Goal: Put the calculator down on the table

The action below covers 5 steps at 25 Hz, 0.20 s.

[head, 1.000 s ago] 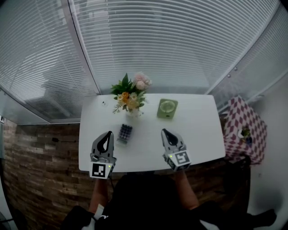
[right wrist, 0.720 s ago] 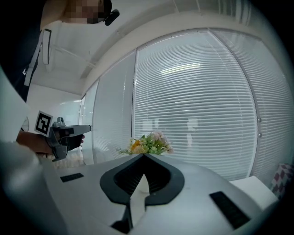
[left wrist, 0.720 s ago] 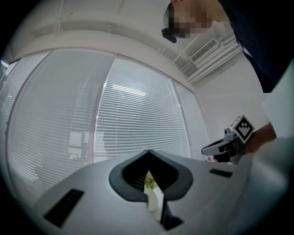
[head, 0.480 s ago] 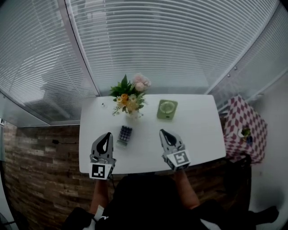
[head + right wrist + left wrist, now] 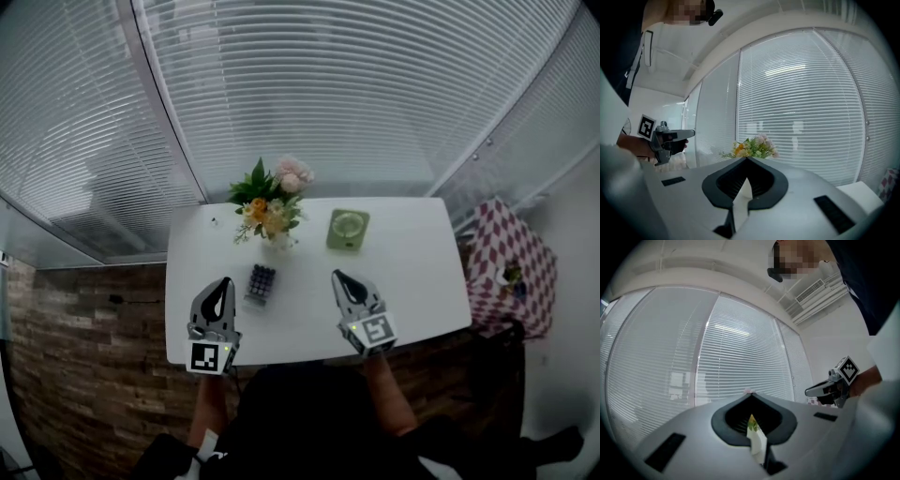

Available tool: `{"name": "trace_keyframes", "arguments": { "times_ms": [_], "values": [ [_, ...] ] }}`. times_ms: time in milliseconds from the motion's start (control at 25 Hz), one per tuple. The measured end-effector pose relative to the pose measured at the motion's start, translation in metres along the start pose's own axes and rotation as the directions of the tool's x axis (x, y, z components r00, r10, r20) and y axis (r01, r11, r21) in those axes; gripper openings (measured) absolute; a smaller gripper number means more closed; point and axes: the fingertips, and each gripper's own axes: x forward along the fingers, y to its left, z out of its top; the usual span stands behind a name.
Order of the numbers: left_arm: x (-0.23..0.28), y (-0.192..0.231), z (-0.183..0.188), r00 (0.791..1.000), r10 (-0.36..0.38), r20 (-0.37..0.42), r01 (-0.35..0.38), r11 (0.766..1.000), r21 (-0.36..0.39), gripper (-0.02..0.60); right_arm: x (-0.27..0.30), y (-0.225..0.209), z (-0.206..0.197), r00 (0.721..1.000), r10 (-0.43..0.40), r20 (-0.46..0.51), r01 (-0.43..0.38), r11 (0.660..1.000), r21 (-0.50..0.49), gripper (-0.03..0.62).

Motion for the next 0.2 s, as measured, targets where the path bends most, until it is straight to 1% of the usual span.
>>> {"name": "trace_keyframes", "arguments": {
  "times_ms": [80,200],
  "values": [
    [-0.004,0.001,-0.001,1.000,0.008,-0.014,-0.008,1.000,0.001,0.006,0.000,0.002,0.001,1.000,0.010,0.005,-0.010,1.000,-0.011,0.006],
    [-0.014,0.003,-0.005,0.999,0.029,-0.030,-0.030,0.999,-0.021,0.008,0.001,0.011,0.004,0.999,0.040,0.029,-0.039,0.999,-0.026,0.006]
  ]
}}
